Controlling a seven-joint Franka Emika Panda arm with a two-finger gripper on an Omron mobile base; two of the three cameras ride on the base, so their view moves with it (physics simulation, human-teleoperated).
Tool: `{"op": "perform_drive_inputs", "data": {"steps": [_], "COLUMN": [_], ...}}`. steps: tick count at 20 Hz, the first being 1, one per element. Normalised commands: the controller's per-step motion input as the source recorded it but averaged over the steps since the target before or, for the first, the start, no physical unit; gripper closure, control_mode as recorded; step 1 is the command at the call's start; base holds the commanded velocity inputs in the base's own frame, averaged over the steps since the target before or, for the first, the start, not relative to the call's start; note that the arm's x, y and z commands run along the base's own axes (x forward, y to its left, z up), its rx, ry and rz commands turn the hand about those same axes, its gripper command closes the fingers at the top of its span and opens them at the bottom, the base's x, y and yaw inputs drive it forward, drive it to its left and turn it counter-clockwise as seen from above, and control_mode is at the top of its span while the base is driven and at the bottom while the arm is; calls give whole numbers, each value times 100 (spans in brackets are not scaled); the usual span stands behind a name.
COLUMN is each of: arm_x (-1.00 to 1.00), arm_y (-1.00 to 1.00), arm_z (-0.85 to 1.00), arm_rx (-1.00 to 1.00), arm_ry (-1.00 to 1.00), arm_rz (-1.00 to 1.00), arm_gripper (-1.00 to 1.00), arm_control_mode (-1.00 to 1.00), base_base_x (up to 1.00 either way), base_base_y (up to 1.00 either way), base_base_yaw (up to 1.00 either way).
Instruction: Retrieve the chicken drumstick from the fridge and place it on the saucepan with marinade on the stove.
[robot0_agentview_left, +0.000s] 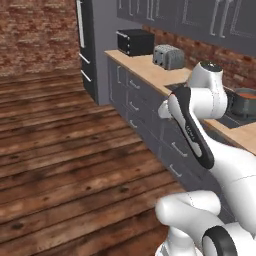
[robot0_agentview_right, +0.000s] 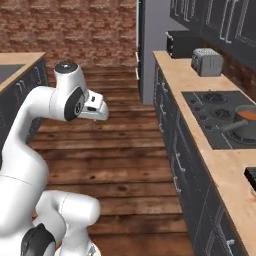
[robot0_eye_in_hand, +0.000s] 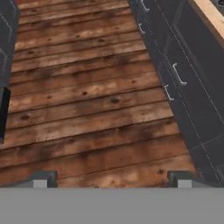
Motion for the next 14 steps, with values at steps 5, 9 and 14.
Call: {"op": "perform_drive_inputs", "data": {"steps": [5,9,14], "arm_x": [0,0,0], "arm_y": [0,0,0], "arm_z": [0,0,0], "arm_rx": [0,0,0], "arm_ry": [0,0,0], "arm_rz": [0,0,0], "arm_gripper": [-100,-100,-100], "arm_control_mode": [100,100,100], "base_base_x": [100,100,100], "base_base_y": [8,19,24], "base_base_yaw": [17,13,11]}}
